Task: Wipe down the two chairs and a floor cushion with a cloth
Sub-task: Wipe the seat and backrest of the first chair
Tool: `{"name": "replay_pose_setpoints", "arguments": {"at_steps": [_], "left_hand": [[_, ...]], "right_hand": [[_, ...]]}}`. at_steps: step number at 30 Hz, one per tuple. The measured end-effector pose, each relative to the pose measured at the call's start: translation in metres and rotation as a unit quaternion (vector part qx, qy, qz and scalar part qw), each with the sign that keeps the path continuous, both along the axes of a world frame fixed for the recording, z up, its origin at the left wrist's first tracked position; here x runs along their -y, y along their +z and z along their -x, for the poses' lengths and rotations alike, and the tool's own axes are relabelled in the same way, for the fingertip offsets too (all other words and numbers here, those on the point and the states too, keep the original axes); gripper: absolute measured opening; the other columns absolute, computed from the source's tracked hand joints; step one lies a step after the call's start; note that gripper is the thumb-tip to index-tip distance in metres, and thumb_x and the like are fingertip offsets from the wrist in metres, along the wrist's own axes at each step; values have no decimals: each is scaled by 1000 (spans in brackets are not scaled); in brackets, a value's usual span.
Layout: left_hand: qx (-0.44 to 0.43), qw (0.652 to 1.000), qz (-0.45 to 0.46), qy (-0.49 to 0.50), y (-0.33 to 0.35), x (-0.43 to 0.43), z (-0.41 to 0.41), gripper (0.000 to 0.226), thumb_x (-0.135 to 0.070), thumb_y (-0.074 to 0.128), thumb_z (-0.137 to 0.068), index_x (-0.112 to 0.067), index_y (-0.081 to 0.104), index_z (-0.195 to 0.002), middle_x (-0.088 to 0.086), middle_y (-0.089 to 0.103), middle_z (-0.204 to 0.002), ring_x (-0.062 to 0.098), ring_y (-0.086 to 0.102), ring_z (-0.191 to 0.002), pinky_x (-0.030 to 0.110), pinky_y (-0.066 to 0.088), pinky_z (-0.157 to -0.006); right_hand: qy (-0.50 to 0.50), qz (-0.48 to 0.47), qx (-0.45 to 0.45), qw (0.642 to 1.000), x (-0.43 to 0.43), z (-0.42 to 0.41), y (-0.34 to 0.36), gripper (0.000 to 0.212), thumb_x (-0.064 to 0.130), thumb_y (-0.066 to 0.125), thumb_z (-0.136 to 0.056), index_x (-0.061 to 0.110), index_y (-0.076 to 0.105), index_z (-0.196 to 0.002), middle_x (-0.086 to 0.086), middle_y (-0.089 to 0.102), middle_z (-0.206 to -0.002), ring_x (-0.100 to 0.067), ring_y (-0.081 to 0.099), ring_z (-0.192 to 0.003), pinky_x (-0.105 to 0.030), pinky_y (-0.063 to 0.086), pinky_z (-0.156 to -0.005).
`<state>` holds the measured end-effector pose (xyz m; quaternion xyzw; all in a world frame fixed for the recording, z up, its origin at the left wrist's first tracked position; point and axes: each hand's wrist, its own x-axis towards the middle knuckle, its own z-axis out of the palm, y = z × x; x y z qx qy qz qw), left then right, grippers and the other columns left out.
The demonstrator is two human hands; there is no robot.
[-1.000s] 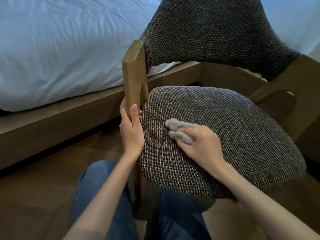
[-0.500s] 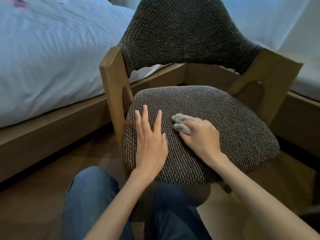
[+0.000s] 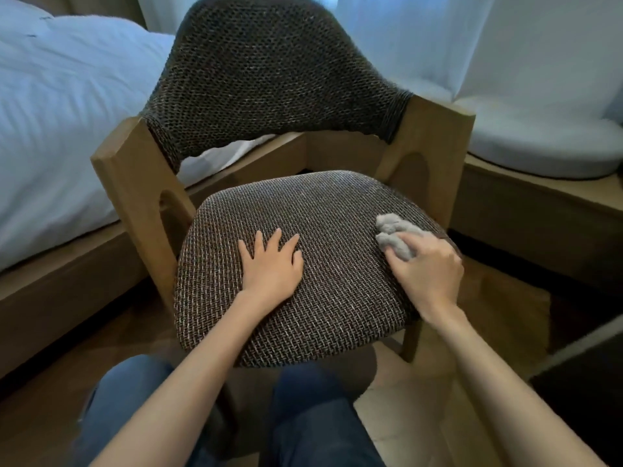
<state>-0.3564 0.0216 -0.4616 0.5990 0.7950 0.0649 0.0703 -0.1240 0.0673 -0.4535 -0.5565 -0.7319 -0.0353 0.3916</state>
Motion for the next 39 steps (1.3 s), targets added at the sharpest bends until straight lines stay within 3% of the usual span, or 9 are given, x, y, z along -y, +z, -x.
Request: {"name": "replay_pose_setpoints", "arguments": {"at_steps": [4, 9, 12, 15, 18, 23, 27, 32, 39], "left_hand": [[1, 1000, -8, -8, -2, -20, 8, 49, -46, 19, -101, -39, 22, -149, -2, 14, -160, 28, 4, -148, 57, -5, -114], [9, 1000, -15, -9, 0, -46, 30, 47, -47, 21, -101, -39, 28, -147, -3, 20, -159, 23, 9, -147, 59, -4, -114], [14, 1000, 3, 1, 1, -62, 43, 49, -51, 21, -99, -41, 28, -147, -4, 19, -159, 24, 8, -147, 65, -6, -110], [20, 999, 44, 5, 6, -84, 58, 52, -62, 22, -96, -48, 25, -145, -5, 14, -160, 30, 3, -147, 68, -7, -108], [40, 996, 85, 4, 14, -108, 73, 59, -73, 27, -89, -52, 25, -143, -4, 11, -160, 35, 2, -146, 69, -4, -108], [22, 992, 122, -2, 28, -150, 97, 68, -78, 40, -81, -50, 31, -142, -1, 20, -158, 38, 16, -143, 68, 13, -111], [25, 993, 106, -42, 34, -177, 118, 79, -79, 51, -73, -41, 39, -142, 4, 39, -149, 31, 34, -136, 54, 28, -111], [25, 989, 134, -60, 33, -197, 132, 92, -81, 55, -66, -42, 32, -145, 2, 35, -152, 27, 33, -139, 50, 32, -111], [82, 993, 66, -55, 15, -200, 143, 82, -78, 57, -68, -46, 37, -141, -2, 38, -150, 24, 36, -137, 57, 30, -110]], "right_hand": [[163, 12, 33, 986, 38, 31, -2, 24, 50, 60, -83, 31, 74, -88, 12, 71, -88, -12, 61, -71, -25, 48, -58], [207, 83, -132, 966, -8, 37, 30, 17, 50, 66, -85, 39, 74, -96, 23, 69, -106, 6, 62, -87, -16, 52, -71], [186, 74, -178, 963, -47, 54, 52, 21, 42, 66, -86, 32, 73, -103, 17, 68, -107, -3, 62, -101, -26, 50, -88], [205, 73, -136, 967, -90, 79, 74, 28, 38, 62, -90, 28, 68, -115, 8, 64, -120, -18, 54, -113, -31, 39, -97], [197, 57, -82, 975, -135, 106, 95, 36, 38, 56, -93, 29, 61, -127, 1, 56, -132, -25, 45, -118, -25, 28, -91], [178, 20, -41, 983, -202, 156, 133, 42, 43, 50, -96, 34, 50, -137, -3, 43, -140, -31, 34, -117, -39, 29, -91], [162, -34, 26, 986, -256, 192, 158, 43, 41, 45, -99, 35, 43, -141, -4, 36, -145, -35, 31, -120, -43, 29, -92], [159, -87, 61, 981, -308, 242, 188, 46, 40, 45, -98, 35, 38, -144, -1, 25, -154, -36, 26, -129, -56, 31, -99], [210, -197, 45, 957, -321, 262, 135, 42, 17, 56, -90, 22, 58, -132, -9, 42, -148, -40, 39, -129, -44, 35, -100]]}}
